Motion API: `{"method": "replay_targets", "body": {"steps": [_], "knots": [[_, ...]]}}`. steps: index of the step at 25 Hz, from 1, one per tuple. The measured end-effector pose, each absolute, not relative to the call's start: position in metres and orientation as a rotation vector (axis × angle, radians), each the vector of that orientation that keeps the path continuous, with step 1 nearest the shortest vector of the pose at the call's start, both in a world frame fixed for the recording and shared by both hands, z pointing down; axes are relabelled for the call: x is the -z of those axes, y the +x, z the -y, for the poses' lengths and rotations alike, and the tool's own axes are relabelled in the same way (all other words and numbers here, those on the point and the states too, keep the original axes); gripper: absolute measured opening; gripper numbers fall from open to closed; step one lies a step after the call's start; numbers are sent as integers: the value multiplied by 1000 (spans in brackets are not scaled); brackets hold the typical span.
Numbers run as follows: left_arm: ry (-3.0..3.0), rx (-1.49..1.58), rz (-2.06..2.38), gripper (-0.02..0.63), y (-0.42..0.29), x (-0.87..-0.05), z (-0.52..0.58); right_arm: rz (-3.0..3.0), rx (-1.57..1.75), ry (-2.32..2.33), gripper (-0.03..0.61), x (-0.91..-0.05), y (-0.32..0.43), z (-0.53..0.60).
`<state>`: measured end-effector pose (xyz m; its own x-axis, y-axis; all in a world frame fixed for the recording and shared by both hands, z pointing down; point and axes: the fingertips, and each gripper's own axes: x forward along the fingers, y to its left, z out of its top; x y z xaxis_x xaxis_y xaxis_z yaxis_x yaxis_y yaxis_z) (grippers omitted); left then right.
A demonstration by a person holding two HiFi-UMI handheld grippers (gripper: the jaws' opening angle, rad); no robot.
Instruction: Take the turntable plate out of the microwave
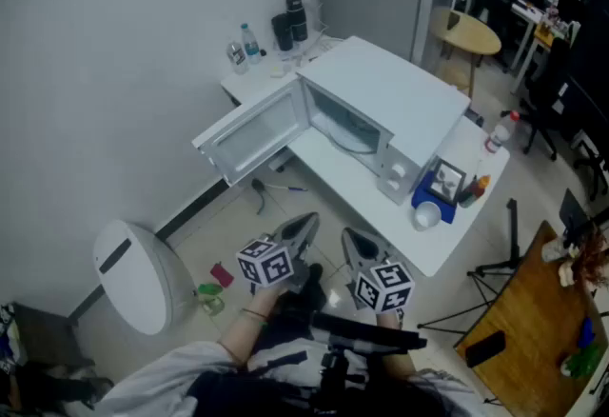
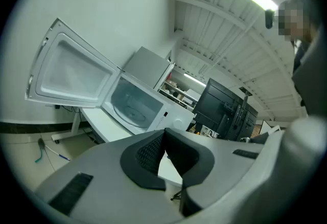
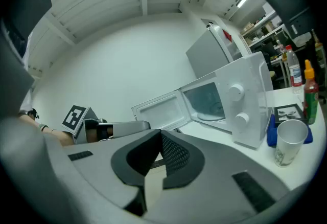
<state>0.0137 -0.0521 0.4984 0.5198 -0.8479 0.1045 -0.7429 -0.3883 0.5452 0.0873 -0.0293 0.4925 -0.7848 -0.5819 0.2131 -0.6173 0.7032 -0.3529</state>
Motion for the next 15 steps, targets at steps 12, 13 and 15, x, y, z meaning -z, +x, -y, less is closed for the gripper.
{"method": "replay_targets", "body": {"steps": [12,13,15], "knots": [[2186,274,1128,-5,-35,-523,186,2759,-597,1107,0,-501,22,146],[2193,261,1111,-5,-38,-525,197,2751,-599,1124,0,-502,16,157],[2204,235,1080,-5,-42,-528,217,2730,-607,1167,0,-504,7,178]]}}
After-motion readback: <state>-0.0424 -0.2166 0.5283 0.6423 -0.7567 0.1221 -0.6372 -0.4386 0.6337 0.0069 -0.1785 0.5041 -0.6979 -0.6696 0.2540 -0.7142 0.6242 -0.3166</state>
